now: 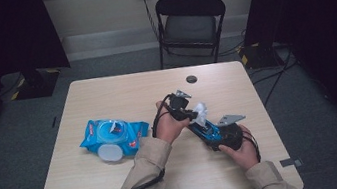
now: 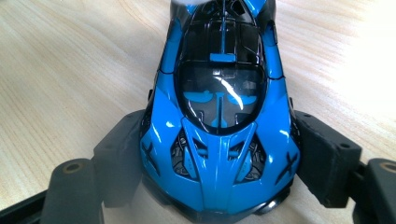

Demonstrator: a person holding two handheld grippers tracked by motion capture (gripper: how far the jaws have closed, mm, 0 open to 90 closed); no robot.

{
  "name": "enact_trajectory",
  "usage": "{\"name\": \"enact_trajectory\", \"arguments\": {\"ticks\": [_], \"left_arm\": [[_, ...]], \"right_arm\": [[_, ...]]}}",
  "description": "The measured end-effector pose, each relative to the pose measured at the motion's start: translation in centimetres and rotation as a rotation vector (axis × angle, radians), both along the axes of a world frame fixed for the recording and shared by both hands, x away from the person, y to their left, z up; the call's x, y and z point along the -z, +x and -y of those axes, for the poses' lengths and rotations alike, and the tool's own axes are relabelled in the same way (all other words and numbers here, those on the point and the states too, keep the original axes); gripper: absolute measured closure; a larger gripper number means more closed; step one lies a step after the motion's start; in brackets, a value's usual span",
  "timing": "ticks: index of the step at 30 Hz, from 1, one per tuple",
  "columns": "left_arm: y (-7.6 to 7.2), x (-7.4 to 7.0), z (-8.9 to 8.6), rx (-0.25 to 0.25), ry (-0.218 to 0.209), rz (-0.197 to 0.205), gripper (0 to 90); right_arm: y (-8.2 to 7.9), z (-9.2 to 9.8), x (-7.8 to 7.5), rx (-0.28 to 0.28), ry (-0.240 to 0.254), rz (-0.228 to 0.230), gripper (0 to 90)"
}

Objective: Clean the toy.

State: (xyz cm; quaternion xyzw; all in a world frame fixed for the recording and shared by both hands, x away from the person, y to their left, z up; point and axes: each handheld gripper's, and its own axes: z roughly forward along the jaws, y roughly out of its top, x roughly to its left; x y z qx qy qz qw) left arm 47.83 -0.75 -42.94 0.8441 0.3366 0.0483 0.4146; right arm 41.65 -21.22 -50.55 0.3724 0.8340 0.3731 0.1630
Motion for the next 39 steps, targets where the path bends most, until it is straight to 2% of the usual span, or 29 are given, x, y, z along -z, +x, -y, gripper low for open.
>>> {"name": "enact_trajectory", "arguments": {"ticks": [4,6,9,11,12,13,14,16,22,26,30,34,35,39], "left_arm": [[-1.2,0.2,1.2,0.050,-0.005,-0.014,82.6],[-1.9,0.7,2.2,0.085,0.011,-0.024,82.6],[-2.5,1.4,3.3,0.125,0.009,-0.042,82.6],[-2.8,1.9,4.2,0.155,0.027,-0.060,82.6],[-3.0,2.1,4.6,0.154,0.034,-0.074,82.5],[-3.0,2.5,5.0,0.159,0.059,-0.072,82.5],[-2.9,2.9,5.2,0.166,0.063,-0.074,82.4],[-3.0,3.4,5.7,0.169,0.052,-0.091,82.1],[-2.6,3.7,6.1,0.151,0.066,-0.056,82.3],[-1.9,3.5,5.6,0.125,0.060,-0.053,82.4],[-1.0,3.3,5.0,0.098,0.052,-0.031,82.5],[-0.3,3.4,4.6,0.083,0.026,-0.041,82.5],[-0.2,3.4,4.5,0.088,0.038,-0.026,82.5],[0.0,3.2,4.8,0.085,0.061,-0.010,82.5]], "right_arm": [[0.0,0.0,0.0,0.000,0.000,0.001,24.7],[0.0,0.0,0.0,0.000,0.000,0.001,24.7],[0.0,0.0,0.0,-0.001,0.000,0.002,24.7],[0.0,0.0,0.0,0.000,0.000,0.000,24.7],[0.0,0.0,0.0,0.000,0.000,0.000,24.7],[0.0,0.0,0.0,-0.002,-0.002,0.002,24.7],[0.0,0.0,0.0,-0.002,-0.001,0.001,24.7],[0.0,0.0,0.0,-0.002,0.000,0.001,24.7],[0.0,0.0,0.0,-0.003,0.001,0.000,24.7],[0.0,0.0,0.0,-0.004,-0.001,0.000,24.7],[0.0,0.0,0.0,-0.004,-0.001,0.000,24.7],[0.0,0.0,0.0,-0.004,-0.001,0.001,24.7],[0.0,0.0,0.0,-0.005,-0.001,0.001,24.7],[0.0,0.0,0.0,-0.005,-0.001,0.001,24.7]]}}
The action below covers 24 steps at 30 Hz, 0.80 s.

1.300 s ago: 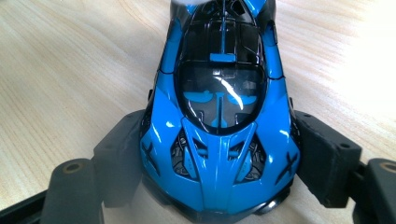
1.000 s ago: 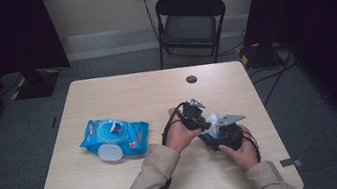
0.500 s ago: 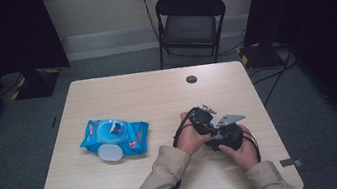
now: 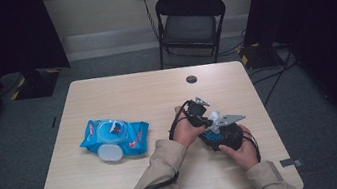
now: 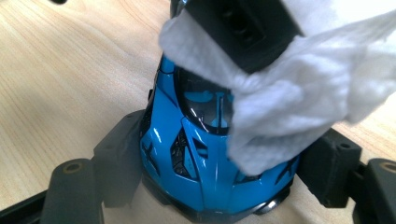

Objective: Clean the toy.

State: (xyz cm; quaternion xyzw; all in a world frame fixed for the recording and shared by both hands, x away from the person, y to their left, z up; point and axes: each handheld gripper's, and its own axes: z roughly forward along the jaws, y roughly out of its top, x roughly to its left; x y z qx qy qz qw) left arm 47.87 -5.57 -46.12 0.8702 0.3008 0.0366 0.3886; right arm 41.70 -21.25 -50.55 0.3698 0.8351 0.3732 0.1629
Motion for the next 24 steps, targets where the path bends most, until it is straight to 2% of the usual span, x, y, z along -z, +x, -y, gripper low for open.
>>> {"name": "enact_trajectory", "arguments": {"ticks": [3,7,11,16,22,24], "left_arm": [[0.1,-0.2,0.0,0.006,0.018,0.006,82.6],[0.5,-0.4,-0.3,-0.021,0.038,0.050,82.8],[1.0,-0.4,-0.7,-0.037,0.036,0.045,82.8],[1.5,-0.4,-1.3,-0.061,0.055,0.072,82.7],[2.2,-0.2,-2.3,-0.102,0.060,0.076,82.5],[2.5,-0.2,-2.6,-0.110,0.064,0.065,82.5]], "right_arm": [[0.0,0.0,0.0,0.000,0.000,0.000,24.7],[0.0,0.0,0.0,0.000,0.000,0.000,24.7],[0.0,0.0,0.0,-0.001,0.000,0.000,24.7],[0.0,0.0,0.0,-0.001,0.000,-0.001,24.7],[0.0,0.0,0.0,-0.001,0.001,0.000,24.7],[0.0,0.0,0.0,-0.002,0.002,0.000,24.7]]}}
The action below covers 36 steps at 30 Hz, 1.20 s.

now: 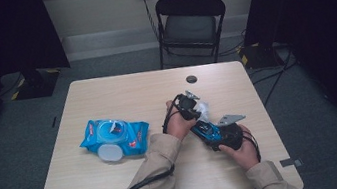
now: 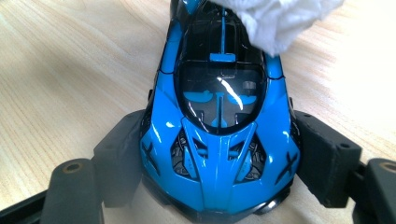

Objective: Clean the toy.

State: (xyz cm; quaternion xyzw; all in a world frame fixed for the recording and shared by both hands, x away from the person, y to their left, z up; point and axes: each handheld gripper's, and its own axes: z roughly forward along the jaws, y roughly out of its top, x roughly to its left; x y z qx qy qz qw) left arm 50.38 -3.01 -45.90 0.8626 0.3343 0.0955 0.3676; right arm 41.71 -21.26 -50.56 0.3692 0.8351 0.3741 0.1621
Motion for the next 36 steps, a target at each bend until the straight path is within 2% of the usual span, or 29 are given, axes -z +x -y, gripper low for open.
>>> {"name": "enact_trajectory", "arguments": {"ticks": [11,14,16,18,20,23,29,32,36], "left_arm": [[1.0,-0.2,-0.7,-0.035,0.035,0.019,82.5],[1.0,-0.4,-0.8,-0.045,0.033,0.018,82.5],[0.9,-0.5,-0.9,-0.047,0.027,0.001,82.5],[0.7,-0.7,-0.9,-0.047,0.005,-0.006,82.5],[0.4,-1.3,-1.0,-0.028,0.012,0.001,82.5],[-0.1,-2.1,-1.1,-0.020,-0.002,0.003,82.6],[-1.6,-3.4,-0.9,0.026,-0.055,-0.010,82.6],[-2.5,-3.4,-0.6,0.052,-0.071,-0.026,82.6],[-4.1,-2.6,0.2,0.104,-0.070,-0.050,82.6]], "right_arm": [[0.0,0.0,0.0,-0.003,0.001,0.000,24.7],[0.0,0.0,0.0,-0.002,0.001,-0.001,24.8],[0.0,0.0,0.0,-0.003,0.001,-0.001,24.8],[0.0,0.0,0.0,-0.003,0.000,-0.001,24.7],[0.0,0.0,0.0,-0.003,0.000,0.000,24.7],[0.0,0.0,0.0,-0.004,0.000,0.000,24.8],[0.0,0.0,0.0,-0.003,0.000,0.000,24.7],[0.0,0.0,0.0,-0.004,0.001,-0.001,24.7],[0.0,0.0,0.0,-0.005,0.001,0.000,24.7]]}}
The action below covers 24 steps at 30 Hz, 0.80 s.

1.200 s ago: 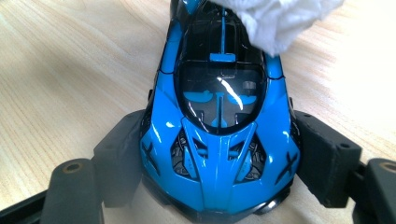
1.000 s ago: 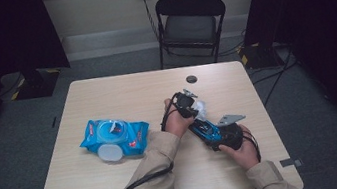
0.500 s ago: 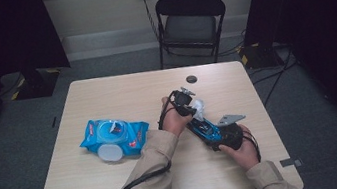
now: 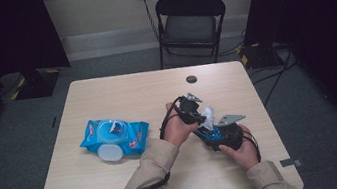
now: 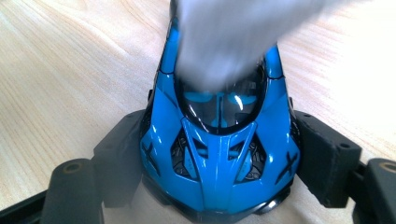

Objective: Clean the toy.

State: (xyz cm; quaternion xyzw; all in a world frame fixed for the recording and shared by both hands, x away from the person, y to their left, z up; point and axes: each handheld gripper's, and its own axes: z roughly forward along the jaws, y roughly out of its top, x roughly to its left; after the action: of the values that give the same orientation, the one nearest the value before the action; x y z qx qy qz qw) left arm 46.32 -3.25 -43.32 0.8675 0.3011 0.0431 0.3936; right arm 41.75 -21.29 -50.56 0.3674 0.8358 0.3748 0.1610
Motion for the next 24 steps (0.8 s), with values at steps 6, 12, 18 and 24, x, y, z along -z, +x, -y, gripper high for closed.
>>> {"name": "enact_trajectory", "arguments": {"ticks": [6,12,18,24], "left_arm": [[-2.0,1.7,1.4,0.089,0.031,-0.052,82.4],[-2.3,2.6,2.0,0.112,0.049,-0.049,82.3],[-1.7,2.8,1.5,0.096,0.053,-0.051,82.3],[-1.1,2.4,0.5,0.067,0.082,-0.030,82.2]], "right_arm": [[0.0,0.0,0.0,-0.001,-0.001,0.001,24.7],[0.0,0.0,0.0,0.000,0.001,-0.002,24.7],[0.0,0.0,0.0,-0.002,0.000,0.000,24.7],[0.0,0.0,0.0,-0.002,0.000,0.000,24.7]]}}
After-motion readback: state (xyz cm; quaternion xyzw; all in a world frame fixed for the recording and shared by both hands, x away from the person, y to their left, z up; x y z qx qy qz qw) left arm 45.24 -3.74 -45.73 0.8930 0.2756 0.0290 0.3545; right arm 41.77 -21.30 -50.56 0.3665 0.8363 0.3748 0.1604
